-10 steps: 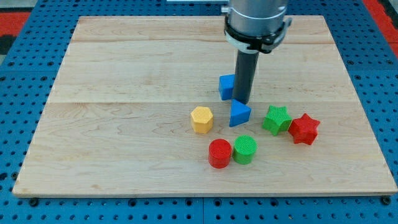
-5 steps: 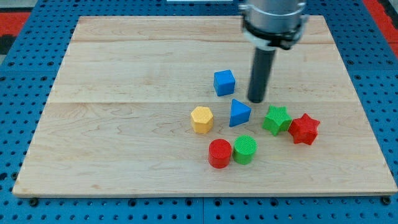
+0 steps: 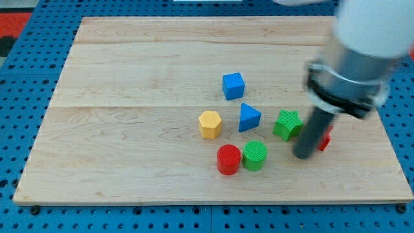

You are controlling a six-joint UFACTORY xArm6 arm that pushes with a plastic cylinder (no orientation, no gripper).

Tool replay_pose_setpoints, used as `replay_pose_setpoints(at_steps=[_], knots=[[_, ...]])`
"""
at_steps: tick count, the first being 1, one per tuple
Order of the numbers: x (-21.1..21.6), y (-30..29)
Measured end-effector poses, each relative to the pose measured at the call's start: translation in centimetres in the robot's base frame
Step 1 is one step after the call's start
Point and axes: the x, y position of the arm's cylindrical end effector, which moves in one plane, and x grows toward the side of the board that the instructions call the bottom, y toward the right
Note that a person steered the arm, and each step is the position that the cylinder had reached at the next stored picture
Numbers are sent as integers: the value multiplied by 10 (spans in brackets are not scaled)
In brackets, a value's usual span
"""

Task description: Push the green star towards top right

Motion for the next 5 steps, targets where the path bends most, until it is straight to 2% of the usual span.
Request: replay_pose_setpoints(at_steps=[1, 2, 3, 5], knots=[[-47, 0], [-63, -22], [-48, -38], [-96, 7]])
